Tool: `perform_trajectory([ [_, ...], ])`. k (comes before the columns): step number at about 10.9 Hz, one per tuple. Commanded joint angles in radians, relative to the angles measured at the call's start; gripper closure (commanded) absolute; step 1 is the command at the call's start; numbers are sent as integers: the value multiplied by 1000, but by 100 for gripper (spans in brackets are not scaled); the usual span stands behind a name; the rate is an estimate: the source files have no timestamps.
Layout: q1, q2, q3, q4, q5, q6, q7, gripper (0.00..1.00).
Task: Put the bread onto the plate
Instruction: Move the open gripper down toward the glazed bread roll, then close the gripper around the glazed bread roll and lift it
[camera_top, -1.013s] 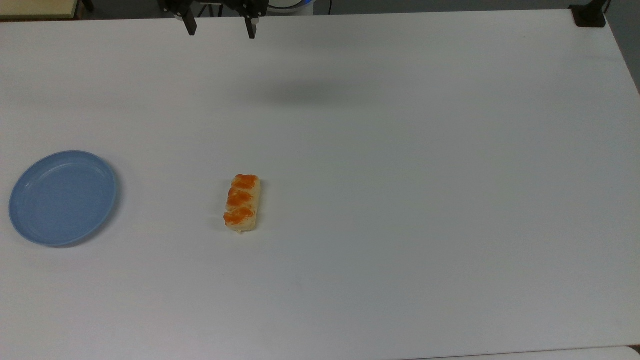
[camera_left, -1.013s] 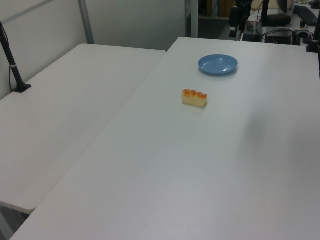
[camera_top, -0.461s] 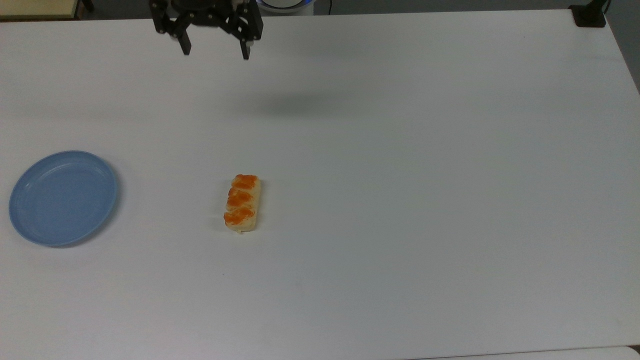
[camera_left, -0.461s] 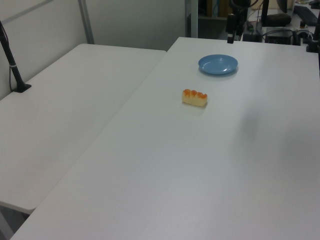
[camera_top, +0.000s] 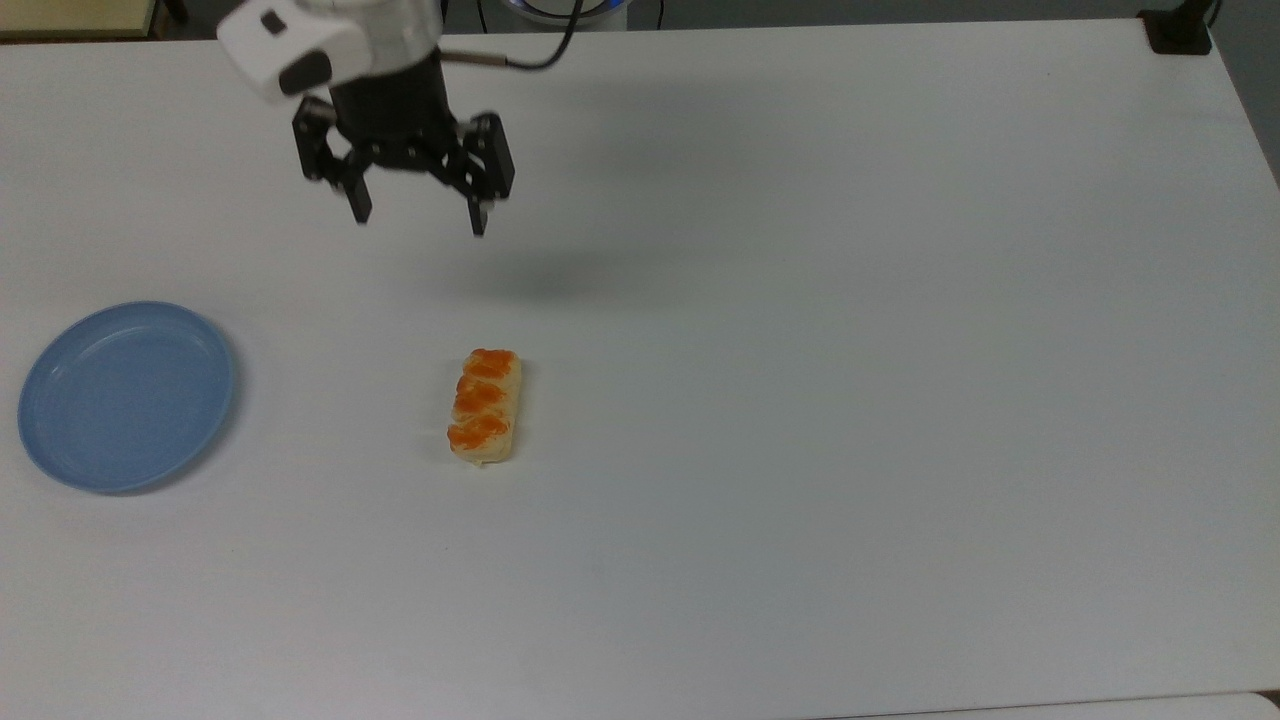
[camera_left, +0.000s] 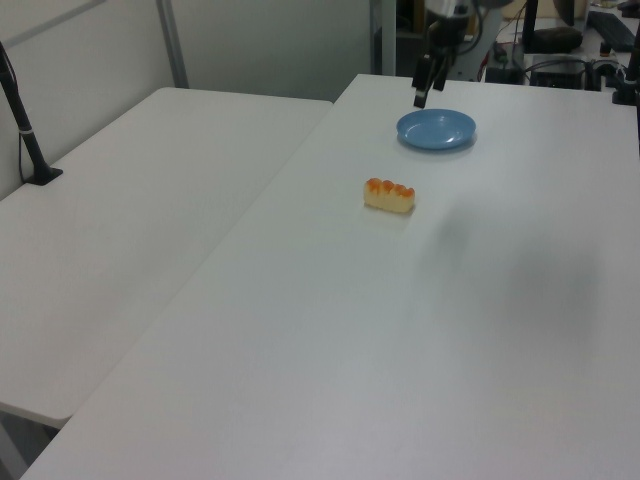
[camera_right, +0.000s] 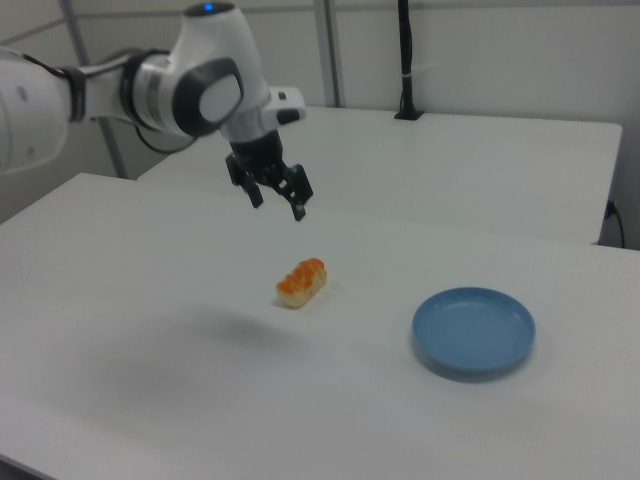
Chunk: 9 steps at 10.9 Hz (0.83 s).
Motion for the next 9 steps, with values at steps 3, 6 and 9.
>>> perform_trajectory([
  [3, 42, 206, 3, -23, -173, 297, 171, 0],
  [6, 57, 258, 3, -43, -261, 334, 265, 0],
  [9, 64, 294, 6, -63, -255, 378, 271, 0],
])
